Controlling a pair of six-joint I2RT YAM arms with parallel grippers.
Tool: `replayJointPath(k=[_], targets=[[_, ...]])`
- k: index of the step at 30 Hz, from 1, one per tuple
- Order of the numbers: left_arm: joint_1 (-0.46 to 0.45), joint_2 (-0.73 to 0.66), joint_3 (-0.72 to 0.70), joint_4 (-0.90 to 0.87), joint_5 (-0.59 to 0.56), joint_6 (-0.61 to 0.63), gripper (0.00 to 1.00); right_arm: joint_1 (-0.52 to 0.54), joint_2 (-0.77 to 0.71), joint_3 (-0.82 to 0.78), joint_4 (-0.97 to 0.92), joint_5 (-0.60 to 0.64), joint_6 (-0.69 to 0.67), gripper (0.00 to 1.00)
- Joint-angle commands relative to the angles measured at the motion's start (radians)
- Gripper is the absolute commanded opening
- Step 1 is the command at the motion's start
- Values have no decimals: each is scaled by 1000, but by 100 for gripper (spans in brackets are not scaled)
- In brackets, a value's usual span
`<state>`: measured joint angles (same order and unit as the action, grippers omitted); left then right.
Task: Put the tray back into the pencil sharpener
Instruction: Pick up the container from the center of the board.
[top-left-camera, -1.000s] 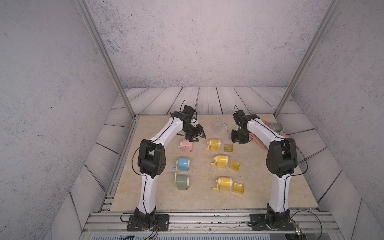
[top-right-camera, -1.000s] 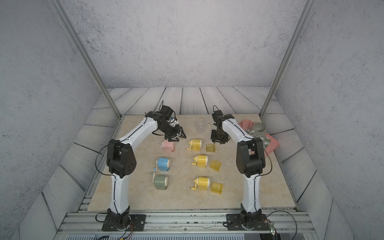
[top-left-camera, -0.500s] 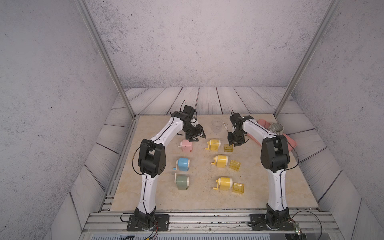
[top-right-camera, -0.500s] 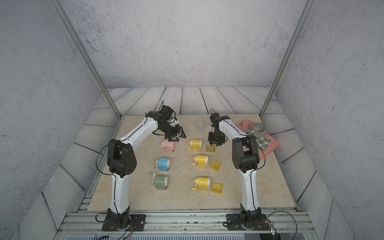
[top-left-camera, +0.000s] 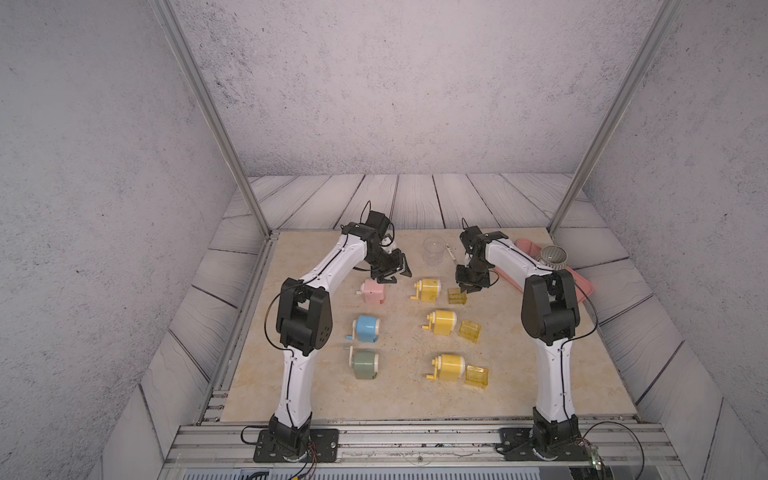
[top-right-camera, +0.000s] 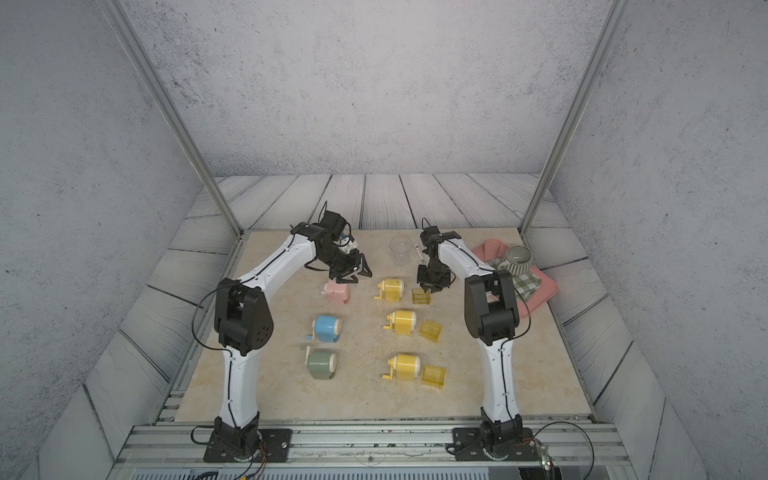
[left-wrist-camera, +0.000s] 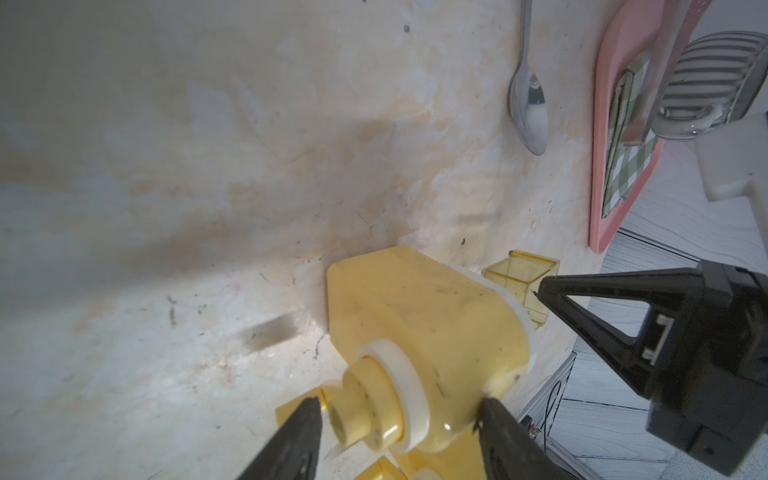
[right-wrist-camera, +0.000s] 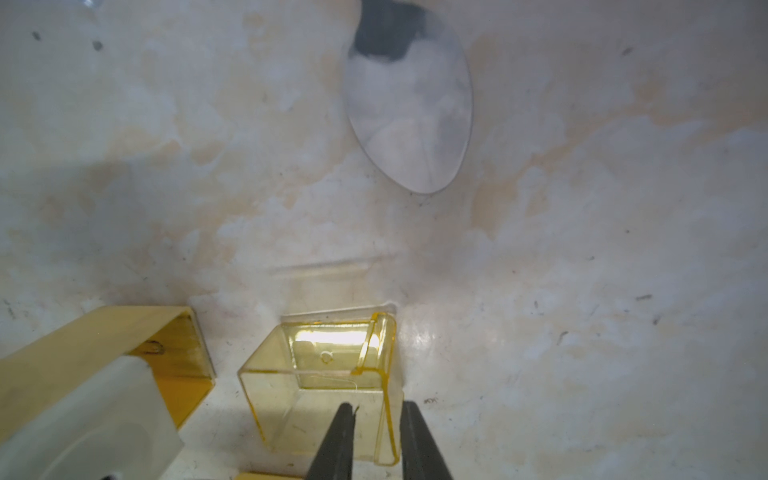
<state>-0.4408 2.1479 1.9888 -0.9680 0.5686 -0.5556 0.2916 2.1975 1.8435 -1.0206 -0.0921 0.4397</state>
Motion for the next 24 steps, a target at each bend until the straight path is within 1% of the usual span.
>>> replayJointPath(k=[1,3,6,15,18,24], targets=[[-4,20,13,-18,-9,-1,59,-4,24,-16,-27,9,-6,22],[-4,20,13,-17,-9,-2,58,-5,27,-18,-28,8,-6,22],[-6,23,13,-17,-9,-2,58,-6,30,-21,-27,8,-4,19],[-6,23,15,-10,-7,-5,58,-7,20,-21,-28,18,-11,9],[-6,23,15,-5,-1,-8,58,-8,15,-17,-36,26,-12,4],[-18,39,16,34,28,-13,61,-12,0,36,-99,51,-19,1]])
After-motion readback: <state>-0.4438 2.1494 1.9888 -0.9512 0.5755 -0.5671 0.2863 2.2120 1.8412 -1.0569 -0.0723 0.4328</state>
